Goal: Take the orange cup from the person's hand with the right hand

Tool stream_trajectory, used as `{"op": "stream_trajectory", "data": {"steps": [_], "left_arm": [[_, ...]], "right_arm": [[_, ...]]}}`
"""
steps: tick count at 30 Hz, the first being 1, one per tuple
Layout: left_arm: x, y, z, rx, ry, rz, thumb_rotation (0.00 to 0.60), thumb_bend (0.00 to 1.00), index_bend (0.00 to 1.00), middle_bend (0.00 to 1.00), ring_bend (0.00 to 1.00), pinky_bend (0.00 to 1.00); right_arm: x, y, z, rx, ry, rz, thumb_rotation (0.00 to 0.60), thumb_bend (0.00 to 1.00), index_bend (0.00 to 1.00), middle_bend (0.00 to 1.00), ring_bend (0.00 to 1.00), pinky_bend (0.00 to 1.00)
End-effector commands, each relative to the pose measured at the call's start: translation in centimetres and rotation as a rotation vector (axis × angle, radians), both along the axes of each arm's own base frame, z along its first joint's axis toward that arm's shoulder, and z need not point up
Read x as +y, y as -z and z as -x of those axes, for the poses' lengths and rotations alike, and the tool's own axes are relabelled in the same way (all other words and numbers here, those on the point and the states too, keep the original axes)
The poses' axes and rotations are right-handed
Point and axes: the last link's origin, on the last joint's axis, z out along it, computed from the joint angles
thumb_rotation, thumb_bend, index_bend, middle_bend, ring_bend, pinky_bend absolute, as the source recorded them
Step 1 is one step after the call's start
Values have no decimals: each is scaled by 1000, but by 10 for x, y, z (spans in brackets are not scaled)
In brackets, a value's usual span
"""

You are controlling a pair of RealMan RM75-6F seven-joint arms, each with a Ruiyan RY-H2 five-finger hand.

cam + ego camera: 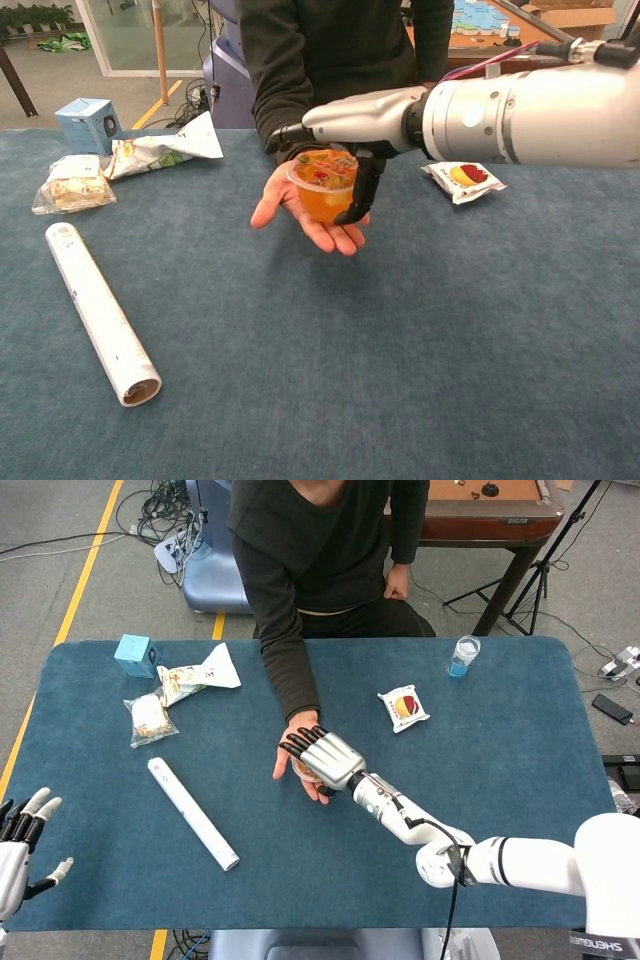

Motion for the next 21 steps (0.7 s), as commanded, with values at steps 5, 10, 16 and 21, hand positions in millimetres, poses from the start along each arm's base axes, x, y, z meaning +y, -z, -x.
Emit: {"op": "stream_trajectory", "data": {"steps": [5, 10, 16, 21], "left_arm": [[-1, 0, 2, -2, -3, 0, 600, 210, 145, 75, 89, 17], [-2, -1, 2, -2, -2, -2, 600, 211, 145, 75, 89, 17], [-1, 0, 1, -1, -1, 0, 600, 210, 145, 75, 89, 18], [-2, 0, 1, 0, -2, -1, 600, 210, 145, 75, 89, 18]], "right_arm": [[-4, 5, 1, -5, 21, -3, 600, 384, 310, 242, 101, 347], [-5, 0, -1, -50, 16, 18, 600, 493, 419, 322, 229, 540], [-5, -19, 4, -93, 19, 42, 600, 527, 492, 372, 300, 646], [1, -43, 16, -120, 33, 71, 600, 527, 507, 381, 310, 659]]}}
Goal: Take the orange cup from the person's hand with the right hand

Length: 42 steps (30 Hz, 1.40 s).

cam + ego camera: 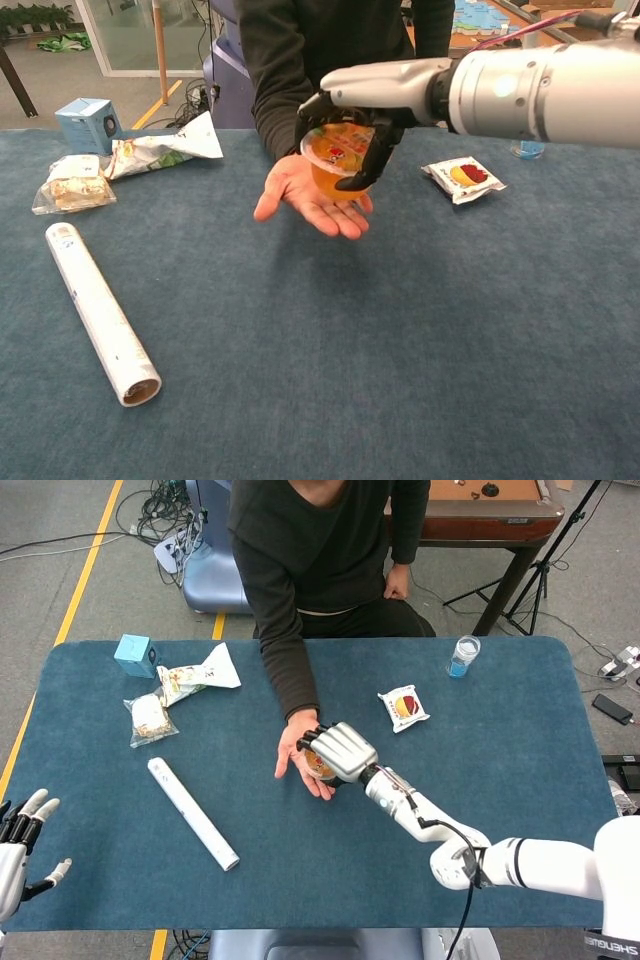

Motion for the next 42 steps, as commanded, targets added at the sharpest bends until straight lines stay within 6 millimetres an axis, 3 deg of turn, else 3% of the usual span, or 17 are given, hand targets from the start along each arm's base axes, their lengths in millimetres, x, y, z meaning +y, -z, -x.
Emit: {"op": "stream_trajectory", "data": {"steps": [1, 6, 9, 13, 18, 24, 28, 33, 37, 42], "left_arm": [[0, 0, 0, 0, 1, 0, 600, 210, 145, 75, 89, 17], [0, 1, -1, 1, 1, 2, 600, 210, 145, 75, 89, 17], [0, 1, -1, 0, 3, 5, 600, 210, 145, 75, 89, 17], [0, 3, -2, 1, 6, 9, 600, 211, 145, 75, 89, 17], [0, 4, -3, 2, 8, 9, 600, 210, 145, 75, 89, 17], [1, 6, -3, 5, 7, 17, 600, 210, 145, 75, 89, 17], [2, 7, -2, 7, 3, 18, 600, 210, 145, 75, 89, 17], [1, 8, -2, 7, 0, 21, 600, 210, 145, 75, 89, 17], [2, 9, -1, 7, -5, 26, 600, 210, 145, 75, 89, 17], [3, 8, -1, 7, -4, 22, 600, 210, 145, 75, 89, 17]], "right_arm": [[5, -19, 11, -25, 18, 25, 600, 527, 508, 381, 310, 659], [12, -52, 44, -25, 61, 81, 600, 527, 510, 384, 310, 659], [13, -61, 66, 2, 87, 113, 600, 527, 510, 384, 310, 659], [15, -60, 98, 69, 134, 107, 600, 527, 510, 384, 310, 659], [15, -47, 120, 104, 162, 92, 600, 519, 510, 384, 311, 659], [13, -18, 134, 138, 161, 51, 600, 515, 489, 342, 276, 608], [13, 0, 137, 130, 162, 29, 600, 515, 404, 293, 224, 551], [15, 15, 139, 151, 154, 2, 600, 507, 213, 194, 121, 428], [19, 19, 140, 177, 155, -21, 600, 491, 14, 43, 6, 271], [20, 11, 139, 167, 166, -8, 600, 363, 0, 0, 0, 145]]}}
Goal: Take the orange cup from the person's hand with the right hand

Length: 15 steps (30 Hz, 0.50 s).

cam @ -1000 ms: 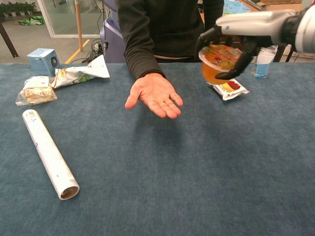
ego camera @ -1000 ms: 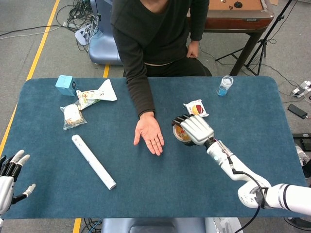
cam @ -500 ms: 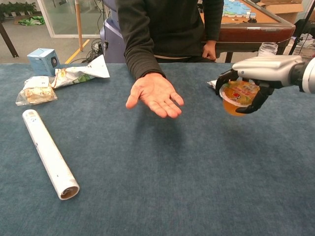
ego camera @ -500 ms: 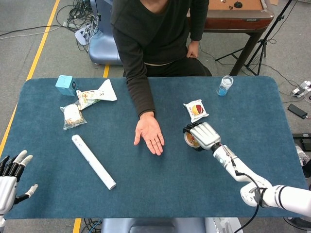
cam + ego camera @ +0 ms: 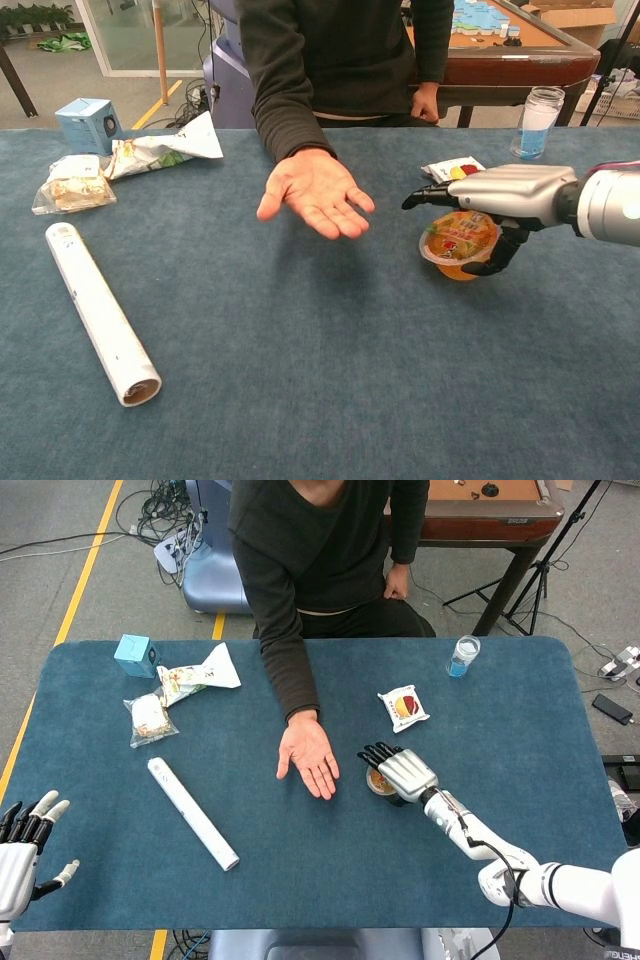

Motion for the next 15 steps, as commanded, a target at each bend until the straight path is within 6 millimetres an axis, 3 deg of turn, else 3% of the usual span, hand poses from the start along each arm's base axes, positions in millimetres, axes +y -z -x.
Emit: {"op": "stream_trajectory", "data": {"steps": [1, 9, 15], "left_arm": [[0, 0, 0, 2, 1, -3, 600, 210, 145, 75, 89, 17], [2, 0, 0, 1, -2, -1, 600, 210, 145, 75, 89, 17], [5, -1, 0, 3, -2, -4, 600, 210, 145, 75, 89, 17]], "right_arm": [[1, -8, 0, -7, 7, 19, 600, 345, 0, 0, 0, 141], [22, -71, 1, -60, 0, 176, 600, 332, 0, 0, 0, 134], [51, -117, 21, -52, 34, 311, 600, 332, 0, 0, 0, 135]]}}
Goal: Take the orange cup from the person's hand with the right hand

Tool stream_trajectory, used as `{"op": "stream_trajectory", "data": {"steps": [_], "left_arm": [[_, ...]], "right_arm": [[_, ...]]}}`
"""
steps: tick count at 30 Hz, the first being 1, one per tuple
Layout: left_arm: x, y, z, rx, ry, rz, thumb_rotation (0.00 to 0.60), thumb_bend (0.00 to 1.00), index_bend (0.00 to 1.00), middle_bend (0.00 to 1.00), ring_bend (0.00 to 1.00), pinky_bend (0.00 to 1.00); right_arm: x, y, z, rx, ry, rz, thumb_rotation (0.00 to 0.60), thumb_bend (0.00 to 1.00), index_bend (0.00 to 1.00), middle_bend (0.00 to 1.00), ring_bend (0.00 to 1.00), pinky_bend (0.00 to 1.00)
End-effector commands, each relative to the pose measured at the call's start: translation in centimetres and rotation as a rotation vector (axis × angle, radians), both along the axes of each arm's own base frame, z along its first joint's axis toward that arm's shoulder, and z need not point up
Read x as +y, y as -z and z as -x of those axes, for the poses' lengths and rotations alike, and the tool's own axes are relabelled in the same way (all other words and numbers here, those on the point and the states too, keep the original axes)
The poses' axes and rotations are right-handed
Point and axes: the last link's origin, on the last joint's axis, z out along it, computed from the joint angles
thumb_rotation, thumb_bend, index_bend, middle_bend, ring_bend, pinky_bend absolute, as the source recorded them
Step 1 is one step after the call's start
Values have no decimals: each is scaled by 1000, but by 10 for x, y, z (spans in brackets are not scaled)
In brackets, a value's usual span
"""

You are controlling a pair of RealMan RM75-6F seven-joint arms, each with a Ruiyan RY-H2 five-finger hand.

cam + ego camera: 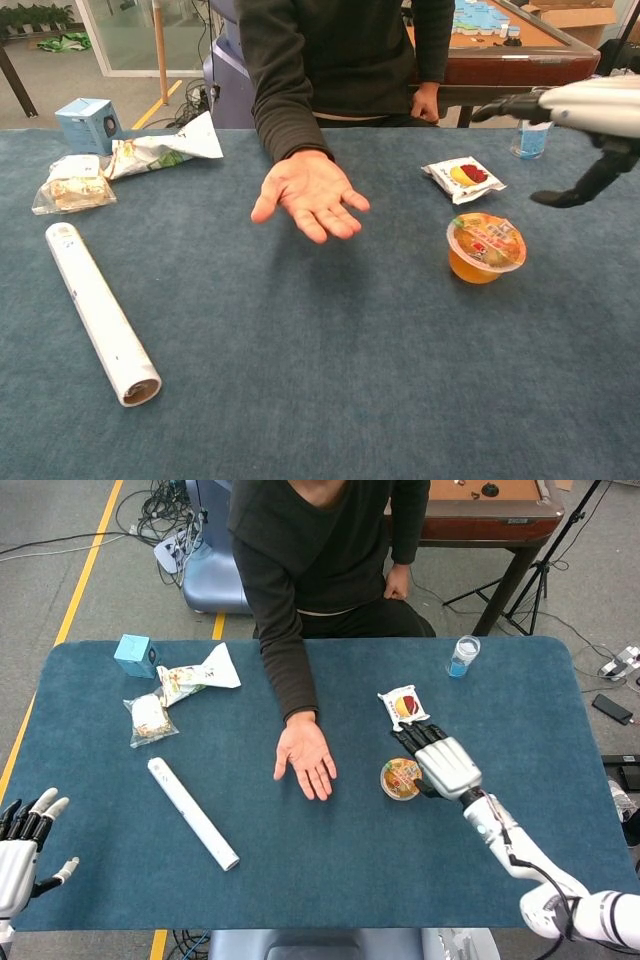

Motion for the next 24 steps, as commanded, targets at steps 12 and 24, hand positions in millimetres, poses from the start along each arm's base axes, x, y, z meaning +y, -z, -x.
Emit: {"op": "stream_trajectory", "data": {"steps": [12, 24], "left_arm": [[6, 1, -6, -3, 20, 2, 600, 210, 145, 75, 89, 17], [10, 4, -9, -5, 31, 10, 600, 211, 145, 75, 89, 17]], "right_arm": [[88, -69, 59, 2, 114, 238, 600, 332, 0, 65, 0, 142], [135, -79, 83, -48, 160, 360, 600, 332, 78, 129, 0, 174]]}}
